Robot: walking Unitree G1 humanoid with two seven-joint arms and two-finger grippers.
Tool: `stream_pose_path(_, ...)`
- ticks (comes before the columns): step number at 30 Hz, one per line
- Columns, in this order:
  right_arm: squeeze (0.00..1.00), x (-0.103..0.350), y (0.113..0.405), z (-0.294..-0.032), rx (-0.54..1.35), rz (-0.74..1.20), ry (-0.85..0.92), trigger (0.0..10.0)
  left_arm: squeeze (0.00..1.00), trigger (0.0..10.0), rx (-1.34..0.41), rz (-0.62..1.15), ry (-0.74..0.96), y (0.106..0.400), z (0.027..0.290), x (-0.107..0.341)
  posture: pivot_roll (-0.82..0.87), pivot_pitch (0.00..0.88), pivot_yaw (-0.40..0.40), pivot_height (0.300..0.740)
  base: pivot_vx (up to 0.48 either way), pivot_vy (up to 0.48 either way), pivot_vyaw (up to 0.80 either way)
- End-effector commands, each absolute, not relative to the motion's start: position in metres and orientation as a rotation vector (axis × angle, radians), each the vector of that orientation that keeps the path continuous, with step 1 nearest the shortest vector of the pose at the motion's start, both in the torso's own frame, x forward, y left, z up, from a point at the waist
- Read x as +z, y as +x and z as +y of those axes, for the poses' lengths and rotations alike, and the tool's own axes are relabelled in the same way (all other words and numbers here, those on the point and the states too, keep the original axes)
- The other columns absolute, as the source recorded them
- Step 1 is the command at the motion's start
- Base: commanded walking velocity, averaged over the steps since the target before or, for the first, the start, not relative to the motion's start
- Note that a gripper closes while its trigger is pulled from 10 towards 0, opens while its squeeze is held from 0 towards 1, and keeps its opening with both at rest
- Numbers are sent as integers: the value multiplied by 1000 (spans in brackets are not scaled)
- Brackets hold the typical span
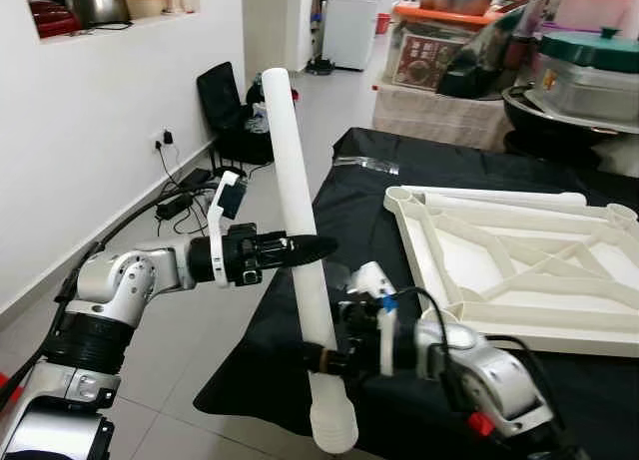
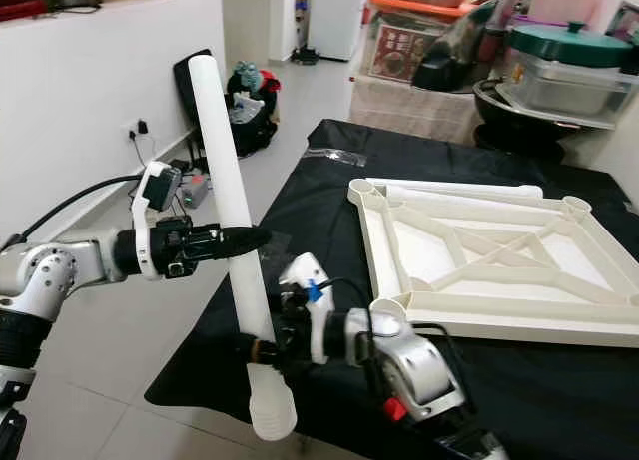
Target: Building children table
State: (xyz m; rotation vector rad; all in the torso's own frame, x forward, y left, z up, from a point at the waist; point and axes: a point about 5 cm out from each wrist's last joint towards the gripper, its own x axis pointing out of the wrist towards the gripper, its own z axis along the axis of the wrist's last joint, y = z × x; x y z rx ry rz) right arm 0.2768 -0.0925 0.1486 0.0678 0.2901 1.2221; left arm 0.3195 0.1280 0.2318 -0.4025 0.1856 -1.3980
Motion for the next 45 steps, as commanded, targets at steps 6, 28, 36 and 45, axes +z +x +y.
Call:
stream_pose_path(6,1000,157,274,-83,1290,286,133,9333,0,10000,-1500,211,-378,313,118,230,72,0,-51,740,0,0,0)
stream_pose_path(28,0,175,257,-79,1433,235,299,0,0,10000,-1563,240,-368,311,116,226,54,0,-48,740,0,0,0)
stream_pose_path(36,0,170,255,-83,1408,259,322,0,0,10000,-1554,132,-323,312,117,236,55,0,-55,740,0,0,0)
stream_pose_path(45,0,168,258,-90,1344,253,322,0,1000,10000,-1549,46,-322,309,127,245,55,0,-62,740,0,0,0)
